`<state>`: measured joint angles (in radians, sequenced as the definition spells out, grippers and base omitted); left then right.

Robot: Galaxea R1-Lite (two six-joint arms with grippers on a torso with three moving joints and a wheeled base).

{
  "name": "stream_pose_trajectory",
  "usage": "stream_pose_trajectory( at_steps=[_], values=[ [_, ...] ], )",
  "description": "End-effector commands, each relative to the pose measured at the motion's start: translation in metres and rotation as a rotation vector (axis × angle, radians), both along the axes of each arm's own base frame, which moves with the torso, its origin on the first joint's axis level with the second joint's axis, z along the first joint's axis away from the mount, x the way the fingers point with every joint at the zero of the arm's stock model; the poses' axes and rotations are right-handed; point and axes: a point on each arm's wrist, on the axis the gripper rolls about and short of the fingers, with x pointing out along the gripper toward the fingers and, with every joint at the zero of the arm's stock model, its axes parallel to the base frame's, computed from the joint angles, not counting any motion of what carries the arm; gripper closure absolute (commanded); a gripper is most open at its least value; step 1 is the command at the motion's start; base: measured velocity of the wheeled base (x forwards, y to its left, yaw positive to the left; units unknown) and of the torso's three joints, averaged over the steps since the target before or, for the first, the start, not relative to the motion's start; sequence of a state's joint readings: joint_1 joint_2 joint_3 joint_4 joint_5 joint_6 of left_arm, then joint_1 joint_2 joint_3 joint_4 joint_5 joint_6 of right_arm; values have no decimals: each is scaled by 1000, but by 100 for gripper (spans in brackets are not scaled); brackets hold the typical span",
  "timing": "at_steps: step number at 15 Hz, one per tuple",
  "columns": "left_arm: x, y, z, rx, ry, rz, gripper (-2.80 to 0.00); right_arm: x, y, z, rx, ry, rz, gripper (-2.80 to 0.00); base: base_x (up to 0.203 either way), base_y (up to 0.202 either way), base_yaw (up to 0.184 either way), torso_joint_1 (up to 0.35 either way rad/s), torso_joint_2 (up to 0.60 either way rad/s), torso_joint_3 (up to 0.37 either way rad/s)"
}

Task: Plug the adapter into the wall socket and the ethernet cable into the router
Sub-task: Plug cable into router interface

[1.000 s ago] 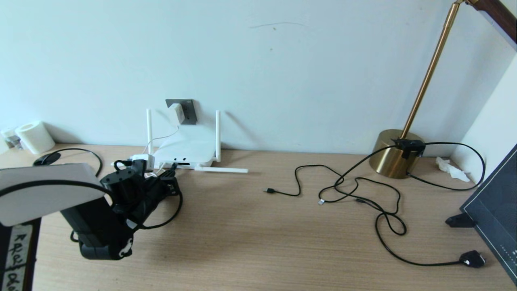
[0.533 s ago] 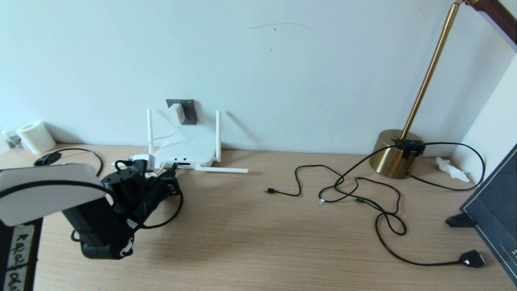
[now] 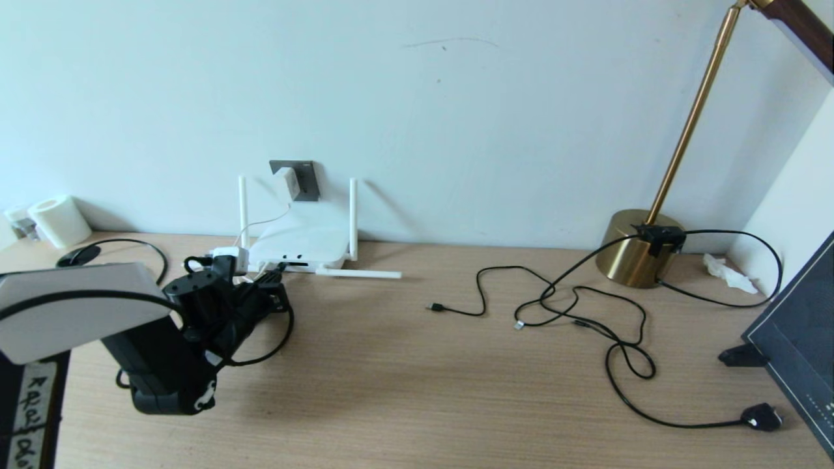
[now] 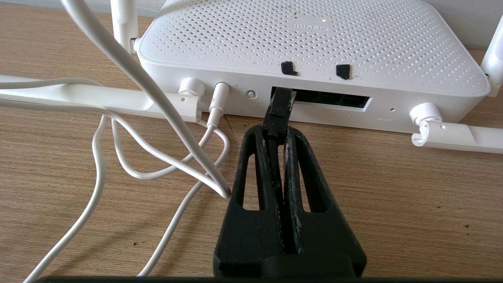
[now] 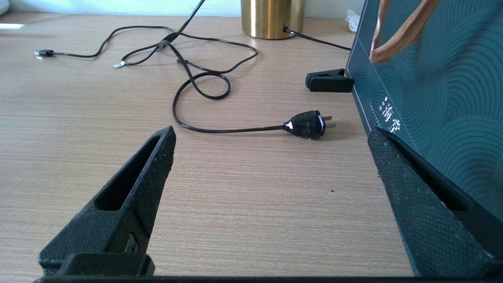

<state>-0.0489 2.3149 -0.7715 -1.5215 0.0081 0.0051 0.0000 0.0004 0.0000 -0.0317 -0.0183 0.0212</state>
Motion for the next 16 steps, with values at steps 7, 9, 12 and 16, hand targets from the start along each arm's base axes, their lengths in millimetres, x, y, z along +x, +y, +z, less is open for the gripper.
stream_pose_trajectory(
  at_steps=[7, 9, 12, 16],
  values=[
    [0, -4, 4, 0, -17, -9, 0, 1, 0, -3, 0, 10, 0, -280, 0, 0, 0, 0, 0, 0],
    [0, -4, 2, 0, -11, -10, 0, 1, 0, -3, 0, 10, 0, -280, 0, 0, 0, 0, 0, 0],
    [0, -4, 2, 0, -11, -10, 0, 1, 0, -3, 0, 10, 0, -280, 0, 0, 0, 0, 0, 0],
    [-1, -8, 1, 1, -8, -19, 0, 1, 0, -3, 0, 10, 0, -280, 0, 0, 0, 0, 0, 0]
  ],
)
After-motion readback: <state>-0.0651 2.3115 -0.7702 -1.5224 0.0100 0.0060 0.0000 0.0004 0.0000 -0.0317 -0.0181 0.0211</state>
